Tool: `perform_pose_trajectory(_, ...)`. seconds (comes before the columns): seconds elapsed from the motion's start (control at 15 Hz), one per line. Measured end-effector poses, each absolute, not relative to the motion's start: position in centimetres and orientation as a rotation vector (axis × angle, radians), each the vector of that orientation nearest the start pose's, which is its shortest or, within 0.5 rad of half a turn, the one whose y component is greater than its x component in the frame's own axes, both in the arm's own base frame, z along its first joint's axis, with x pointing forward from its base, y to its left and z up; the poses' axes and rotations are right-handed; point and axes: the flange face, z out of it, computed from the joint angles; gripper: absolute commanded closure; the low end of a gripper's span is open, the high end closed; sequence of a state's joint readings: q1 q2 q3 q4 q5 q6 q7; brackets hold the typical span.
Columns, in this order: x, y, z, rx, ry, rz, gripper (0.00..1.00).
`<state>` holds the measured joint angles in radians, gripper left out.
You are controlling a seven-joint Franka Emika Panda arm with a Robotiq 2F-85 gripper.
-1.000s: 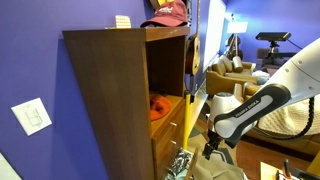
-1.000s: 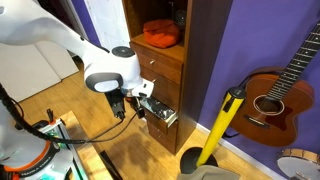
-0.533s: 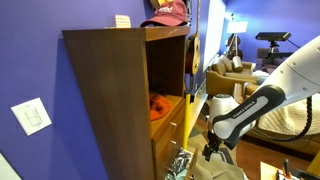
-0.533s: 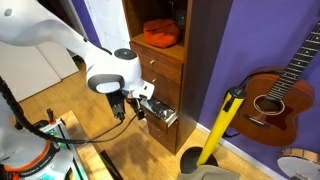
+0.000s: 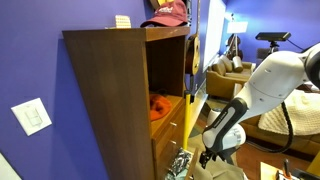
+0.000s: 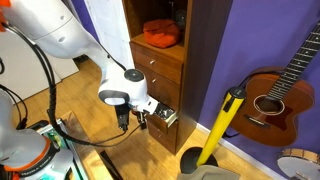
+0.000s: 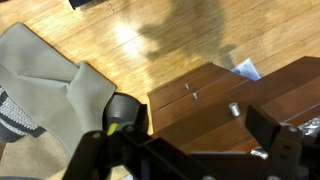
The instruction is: Close the first, second and third top drawers
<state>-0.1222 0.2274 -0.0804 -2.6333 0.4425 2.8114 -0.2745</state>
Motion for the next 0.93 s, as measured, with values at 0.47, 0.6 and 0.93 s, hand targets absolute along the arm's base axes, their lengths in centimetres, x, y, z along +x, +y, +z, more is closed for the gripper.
perform_pose_trajectory(0.47,43.2,-11.6,12.2,-2.856,0.755,-0.062,0.0)
perform_pose_trajectory(0.6,43.8,-11.7,11.2,-2.837,0.778,-0.068,0.0)
perform_pose_trajectory(0.93,45.2,-11.5,9.4,-2.836,0.82,-0.126,0.0)
